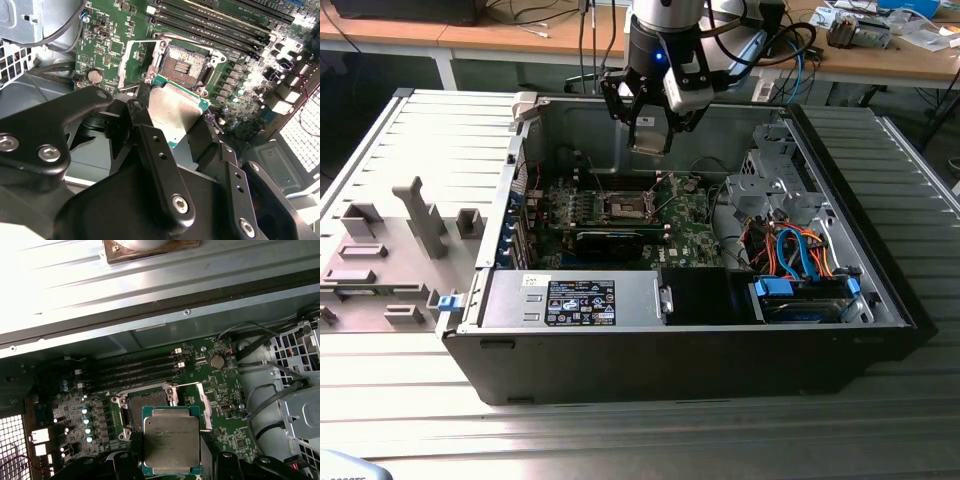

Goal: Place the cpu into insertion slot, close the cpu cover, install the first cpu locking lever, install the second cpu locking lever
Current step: 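Place the cpu into insertion slot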

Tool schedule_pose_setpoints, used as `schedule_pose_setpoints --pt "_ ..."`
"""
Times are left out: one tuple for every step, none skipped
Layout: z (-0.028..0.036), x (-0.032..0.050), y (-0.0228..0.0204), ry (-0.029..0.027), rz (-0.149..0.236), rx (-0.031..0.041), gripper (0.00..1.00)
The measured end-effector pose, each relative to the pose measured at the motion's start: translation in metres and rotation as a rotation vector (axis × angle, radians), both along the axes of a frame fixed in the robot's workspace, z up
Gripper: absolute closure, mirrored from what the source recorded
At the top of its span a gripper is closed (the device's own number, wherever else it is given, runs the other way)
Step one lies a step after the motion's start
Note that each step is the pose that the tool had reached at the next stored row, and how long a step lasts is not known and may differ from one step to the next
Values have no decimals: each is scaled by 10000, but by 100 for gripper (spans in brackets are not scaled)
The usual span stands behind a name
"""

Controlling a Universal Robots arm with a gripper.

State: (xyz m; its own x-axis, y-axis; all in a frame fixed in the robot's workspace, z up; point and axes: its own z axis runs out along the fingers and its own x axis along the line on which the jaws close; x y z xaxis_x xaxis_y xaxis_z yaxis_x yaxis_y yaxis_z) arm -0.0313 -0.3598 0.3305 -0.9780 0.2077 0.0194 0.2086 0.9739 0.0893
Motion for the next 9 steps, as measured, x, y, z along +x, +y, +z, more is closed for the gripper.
schedule_pose_setpoints --pt "0 0 0 0 -20 0 45" --pt "0 0 0 0 -35 0 45" --pt "-1 0 0 0 -57 0 45" --pt "-1 0 0 0 -71 0 45" --pt "-1 0 0 0 -83 0 45" --pt "-1 0 0 0 -94 1 45" --pt "-1 0 0 0 -108 0 45" --pt "-1 0 0 -1 -131 0 45" --pt "-1 0 0 0 -152 0 45"
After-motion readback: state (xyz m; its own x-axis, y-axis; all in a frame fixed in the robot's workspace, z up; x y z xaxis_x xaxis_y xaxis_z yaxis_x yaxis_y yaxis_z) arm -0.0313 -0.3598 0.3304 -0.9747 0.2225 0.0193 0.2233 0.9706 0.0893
